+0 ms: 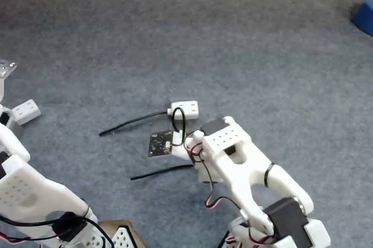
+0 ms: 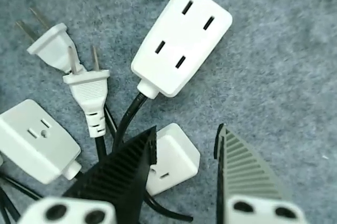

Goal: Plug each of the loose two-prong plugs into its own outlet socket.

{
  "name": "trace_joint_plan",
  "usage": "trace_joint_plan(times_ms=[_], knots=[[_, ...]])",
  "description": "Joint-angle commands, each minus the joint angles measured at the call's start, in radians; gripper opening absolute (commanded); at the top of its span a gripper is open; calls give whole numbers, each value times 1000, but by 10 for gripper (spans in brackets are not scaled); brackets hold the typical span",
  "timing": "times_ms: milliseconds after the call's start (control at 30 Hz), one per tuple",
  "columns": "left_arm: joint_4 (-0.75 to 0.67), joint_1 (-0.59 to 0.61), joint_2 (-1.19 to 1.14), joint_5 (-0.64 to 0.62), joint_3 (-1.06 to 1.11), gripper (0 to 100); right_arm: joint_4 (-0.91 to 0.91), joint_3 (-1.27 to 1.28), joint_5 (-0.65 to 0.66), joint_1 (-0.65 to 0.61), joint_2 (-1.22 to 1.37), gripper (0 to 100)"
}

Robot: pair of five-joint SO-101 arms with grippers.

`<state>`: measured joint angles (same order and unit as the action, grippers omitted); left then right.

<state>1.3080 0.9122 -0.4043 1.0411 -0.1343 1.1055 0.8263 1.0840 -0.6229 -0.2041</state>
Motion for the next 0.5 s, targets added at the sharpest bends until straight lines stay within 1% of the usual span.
trace_joint_plan(times_ms=[0, 467], knots=[[-9, 8, 15, 6, -5, 197, -19, -10, 8, 16, 2, 187], [-9, 18, 15, 6, -5, 199, -21, -4, 11, 22, 12, 187]])
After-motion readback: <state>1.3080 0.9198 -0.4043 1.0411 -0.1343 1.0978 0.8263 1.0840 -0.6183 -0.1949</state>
